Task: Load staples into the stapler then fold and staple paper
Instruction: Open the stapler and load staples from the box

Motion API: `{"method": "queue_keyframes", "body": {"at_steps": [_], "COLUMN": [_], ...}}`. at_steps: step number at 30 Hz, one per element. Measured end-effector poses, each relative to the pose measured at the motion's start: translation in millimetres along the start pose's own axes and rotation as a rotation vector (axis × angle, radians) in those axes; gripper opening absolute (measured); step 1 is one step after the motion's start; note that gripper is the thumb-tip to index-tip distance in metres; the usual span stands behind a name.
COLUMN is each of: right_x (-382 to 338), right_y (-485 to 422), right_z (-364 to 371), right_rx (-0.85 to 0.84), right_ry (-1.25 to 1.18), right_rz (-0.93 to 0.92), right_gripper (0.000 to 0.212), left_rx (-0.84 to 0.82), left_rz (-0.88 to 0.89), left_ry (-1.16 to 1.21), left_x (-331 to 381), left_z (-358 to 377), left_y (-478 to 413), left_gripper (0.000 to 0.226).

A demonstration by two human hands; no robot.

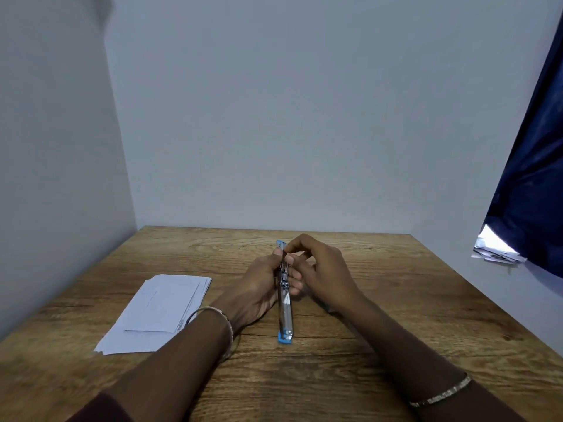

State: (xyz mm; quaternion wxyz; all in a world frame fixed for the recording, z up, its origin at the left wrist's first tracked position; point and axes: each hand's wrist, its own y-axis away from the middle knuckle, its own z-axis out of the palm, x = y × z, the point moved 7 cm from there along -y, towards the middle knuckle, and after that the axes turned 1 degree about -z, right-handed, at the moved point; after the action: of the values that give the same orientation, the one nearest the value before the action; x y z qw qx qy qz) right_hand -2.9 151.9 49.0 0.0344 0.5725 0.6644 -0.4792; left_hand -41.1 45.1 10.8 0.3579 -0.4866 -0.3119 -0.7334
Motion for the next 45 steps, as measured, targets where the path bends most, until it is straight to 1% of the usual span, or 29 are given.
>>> {"method": "queue_keyframes", "body": {"at_steps": [2, 4, 5, 7, 11, 14, 15, 17, 19, 22, 24, 25, 27, 29, 30, 31, 33, 36, 39, 42, 45], "right_x": [3, 4, 3, -1, -4, -6, -9, -16, -22, -32, -34, -34, -29, -19, -13, -8, -1, 7, 14, 19, 18], "right_y": [1, 4, 5, 5, 5, 3, 3, 2, 4, 7, 7, 7, 6, 6, 5, 3, 0, -1, 0, 0, -1], "right_z": [5, 11, 13, 15, 14, 8, 5, 2, 0, 4, 4, 3, 1, 1, 1, -1, -4, -4, 0, 0, 0], "right_rx": [-0.100, -0.200, -0.228, -0.242, -0.200, -0.100, -0.070, -0.041, -0.023, -0.032, -0.039, -0.034, -0.027, 0.004, 0.032, 0.062, 0.101, 0.084, 0.036, 0.021, -0.003], "right_ry": [-0.069, -0.229, -0.286, -0.288, -0.258, -0.089, -0.070, -0.101, -0.072, 0.035, 0.031, -0.013, -0.190, -0.394, -0.442, -0.435, -0.333, -0.244, -0.298, -0.342, -0.359], "right_rz": [0.028, 0.092, 0.113, 0.108, 0.079, 0.004, -0.022, -0.056, -0.101, -0.171, -0.194, -0.190, -0.101, 0.051, 0.100, 0.120, 0.122, 0.144, 0.191, 0.225, 0.214], "right_gripper": [0.006, 0.009, 0.012, 0.016, 0.015, 0.013, 0.013, 0.013, 0.015, 0.018, 0.016, 0.015, 0.015, 0.013, 0.011, 0.011, 0.013, 0.015, 0.015, 0.018, 0.021], "left_rx": [-0.006, -0.009, -0.006, 0.008, 0.017, 0.009, -0.002, -0.016, 0.013, 0.129, 0.145, 0.135, 0.088, 0.063, 0.056, 0.048, 0.045, 0.036, 0.005, -0.015, -0.034], "left_rz": [0.013, 0.019, 0.021, 0.024, 0.003, -0.015, -0.023, -0.051, -0.071, -0.049, -0.031, -0.026, -0.010, 0.015, 0.027, 0.033, 0.040, 0.049, 0.065, 0.094, 0.132], "left_ry": [-0.018, -0.024, -0.013, 0.032, 0.116, 0.163, 0.187, 0.249, 0.307, 0.361, 0.358, 0.352, 0.304, 0.205, 0.165, 0.139, 0.106, 0.070, 0.054, 0.010, -0.039], "left_x": [0, 0, -1, -2, -4, -5, -6, -7, -7, -6, -5, -5, -4, -3, -3, -4, -4, -4, -3, 0, 2], "left_z": [1, 3, 3, 2, -2, -3, -3, -4, -7, -16, -17, -17, -14, -12, -11, -10, -11, -12, -11, -9, -8], "left_y": [1, 1, 1, -1, -5, -6, -6, -6, -8, -11, -11, -11, -11, -11, -12, -13, -15, -16, -15, -13, -12], "left_gripper": [0.049, 0.043, 0.041, 0.039, 0.042, 0.039, 0.040, 0.040, 0.040, 0.040, 0.039, 0.037, 0.030, 0.036, 0.041, 0.043, 0.045, 0.045, 0.042, 0.044, 0.045]}}
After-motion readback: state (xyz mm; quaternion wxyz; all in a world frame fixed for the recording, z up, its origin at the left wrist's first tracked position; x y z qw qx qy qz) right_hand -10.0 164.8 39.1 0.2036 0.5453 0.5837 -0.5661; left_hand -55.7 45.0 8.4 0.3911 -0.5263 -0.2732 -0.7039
